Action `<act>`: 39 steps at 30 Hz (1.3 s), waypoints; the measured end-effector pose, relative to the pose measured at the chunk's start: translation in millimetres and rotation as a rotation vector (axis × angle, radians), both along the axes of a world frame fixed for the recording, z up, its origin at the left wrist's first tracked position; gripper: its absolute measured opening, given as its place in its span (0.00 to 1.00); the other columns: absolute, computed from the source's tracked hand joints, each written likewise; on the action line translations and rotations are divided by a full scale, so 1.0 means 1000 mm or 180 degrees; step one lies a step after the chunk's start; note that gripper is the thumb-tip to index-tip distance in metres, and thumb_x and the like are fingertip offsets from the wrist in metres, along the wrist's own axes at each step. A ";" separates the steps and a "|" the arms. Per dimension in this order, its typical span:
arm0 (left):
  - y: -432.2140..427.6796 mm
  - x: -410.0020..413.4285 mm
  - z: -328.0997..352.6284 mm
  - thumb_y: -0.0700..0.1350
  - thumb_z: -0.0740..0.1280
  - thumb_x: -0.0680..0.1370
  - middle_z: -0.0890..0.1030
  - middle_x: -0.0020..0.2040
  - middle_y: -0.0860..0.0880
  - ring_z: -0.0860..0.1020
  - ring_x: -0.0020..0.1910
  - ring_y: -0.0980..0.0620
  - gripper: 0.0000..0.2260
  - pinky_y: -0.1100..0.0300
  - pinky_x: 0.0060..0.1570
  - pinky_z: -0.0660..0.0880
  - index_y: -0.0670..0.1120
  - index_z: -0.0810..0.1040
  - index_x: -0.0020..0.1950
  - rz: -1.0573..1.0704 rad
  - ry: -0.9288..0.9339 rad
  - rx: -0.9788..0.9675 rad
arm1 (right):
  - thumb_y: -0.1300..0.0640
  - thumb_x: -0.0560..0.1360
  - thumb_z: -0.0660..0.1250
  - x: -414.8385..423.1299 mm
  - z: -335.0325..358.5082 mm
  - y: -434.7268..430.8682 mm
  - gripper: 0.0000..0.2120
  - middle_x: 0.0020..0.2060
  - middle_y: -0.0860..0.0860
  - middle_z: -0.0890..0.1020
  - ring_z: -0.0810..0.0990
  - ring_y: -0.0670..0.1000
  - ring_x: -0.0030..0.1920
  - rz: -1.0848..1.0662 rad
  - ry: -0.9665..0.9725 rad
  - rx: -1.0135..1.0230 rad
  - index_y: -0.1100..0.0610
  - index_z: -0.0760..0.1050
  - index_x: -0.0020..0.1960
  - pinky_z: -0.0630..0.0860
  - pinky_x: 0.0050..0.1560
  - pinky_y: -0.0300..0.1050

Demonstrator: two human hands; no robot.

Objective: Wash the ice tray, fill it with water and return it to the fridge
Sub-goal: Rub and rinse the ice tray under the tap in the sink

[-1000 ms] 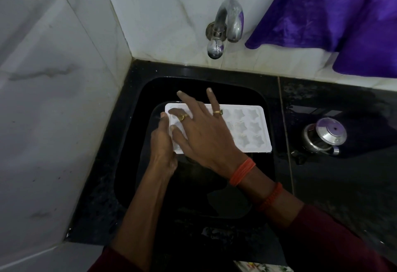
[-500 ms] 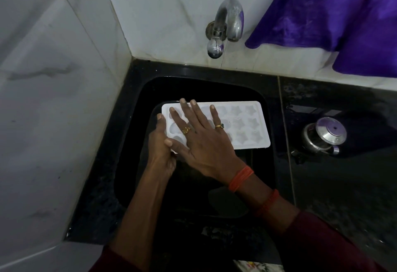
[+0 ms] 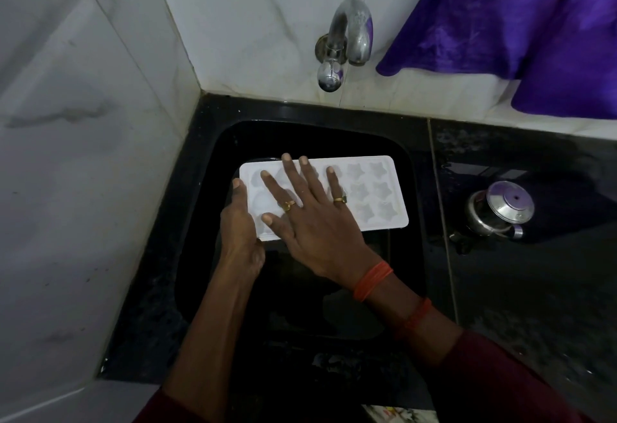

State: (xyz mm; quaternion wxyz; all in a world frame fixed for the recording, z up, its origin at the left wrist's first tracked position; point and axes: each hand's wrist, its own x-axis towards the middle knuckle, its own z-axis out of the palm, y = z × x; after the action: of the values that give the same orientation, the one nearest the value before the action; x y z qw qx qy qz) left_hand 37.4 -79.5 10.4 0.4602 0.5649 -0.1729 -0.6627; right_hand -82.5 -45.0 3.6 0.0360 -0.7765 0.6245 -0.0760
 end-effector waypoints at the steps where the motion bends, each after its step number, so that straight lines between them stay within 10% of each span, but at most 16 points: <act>1: 0.000 0.001 0.000 0.59 0.55 0.84 0.87 0.41 0.47 0.86 0.39 0.49 0.20 0.54 0.39 0.82 0.47 0.81 0.50 0.0014 -0.0003 0.0020 | 0.37 0.84 0.42 0.000 -0.001 0.000 0.30 0.83 0.54 0.50 0.47 0.55 0.83 0.0022 0.0017 -0.0017 0.46 0.50 0.83 0.45 0.80 0.62; 14: -0.007 0.035 -0.010 0.58 0.57 0.84 0.87 0.42 0.50 0.86 0.40 0.49 0.18 0.55 0.32 0.81 0.48 0.81 0.52 0.0122 -0.0296 -0.0006 | 0.36 0.83 0.44 -0.090 -0.016 -0.007 0.29 0.83 0.48 0.42 0.44 0.52 0.83 -0.0797 -0.0456 0.0601 0.37 0.39 0.81 0.38 0.80 0.60; 17: -0.007 0.034 -0.012 0.58 0.56 0.84 0.87 0.43 0.50 0.86 0.43 0.48 0.18 0.54 0.35 0.81 0.49 0.81 0.52 0.0064 -0.0201 0.0010 | 0.43 0.86 0.51 -0.093 -0.019 -0.006 0.27 0.83 0.48 0.50 0.59 0.51 0.80 -0.0989 -0.1642 0.0594 0.39 0.47 0.82 0.60 0.77 0.51; 21: -0.007 0.036 -0.013 0.57 0.55 0.84 0.87 0.47 0.47 0.86 0.43 0.47 0.19 0.54 0.33 0.82 0.47 0.80 0.55 -0.0003 0.0041 0.0112 | 0.54 0.86 0.58 -0.097 -0.021 -0.007 0.23 0.74 0.43 0.69 0.68 0.42 0.71 -0.1577 -0.3058 0.0652 0.46 0.62 0.80 0.64 0.69 0.34; 27: -0.008 0.050 -0.022 0.55 0.53 0.85 0.83 0.59 0.39 0.84 0.55 0.40 0.22 0.45 0.41 0.83 0.42 0.76 0.66 -0.0433 0.0693 0.0377 | 0.60 0.81 0.65 -0.111 -0.043 -0.019 0.17 0.66 0.51 0.79 0.80 0.51 0.63 -0.2216 -0.3787 0.1062 0.49 0.77 0.69 0.76 0.67 0.49; 33: -0.010 0.058 -0.031 0.54 0.59 0.82 0.80 0.63 0.36 0.82 0.58 0.37 0.23 0.45 0.44 0.83 0.39 0.73 0.70 -0.0669 0.1135 0.0615 | 0.65 0.78 0.66 -0.114 -0.052 -0.018 0.15 0.59 0.63 0.82 0.83 0.56 0.47 -0.2739 -0.4685 0.1362 0.63 0.80 0.63 0.81 0.34 0.41; 39: -0.016 0.056 -0.054 0.58 0.62 0.81 0.79 0.64 0.35 0.81 0.60 0.37 0.28 0.48 0.43 0.84 0.38 0.69 0.73 -0.0389 0.1781 0.1180 | 0.56 0.79 0.65 -0.113 -0.054 -0.013 0.12 0.41 0.58 0.86 0.85 0.50 0.34 -0.3112 -0.5105 0.2032 0.62 0.81 0.56 0.78 0.28 0.38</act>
State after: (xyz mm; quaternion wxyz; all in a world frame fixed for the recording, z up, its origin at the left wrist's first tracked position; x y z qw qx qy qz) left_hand 93.3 -95.3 -43.5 0.3387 0.4239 0.0499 -0.8385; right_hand -195.3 -58.0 -50.0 0.6201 -0.1060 0.6581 -0.4136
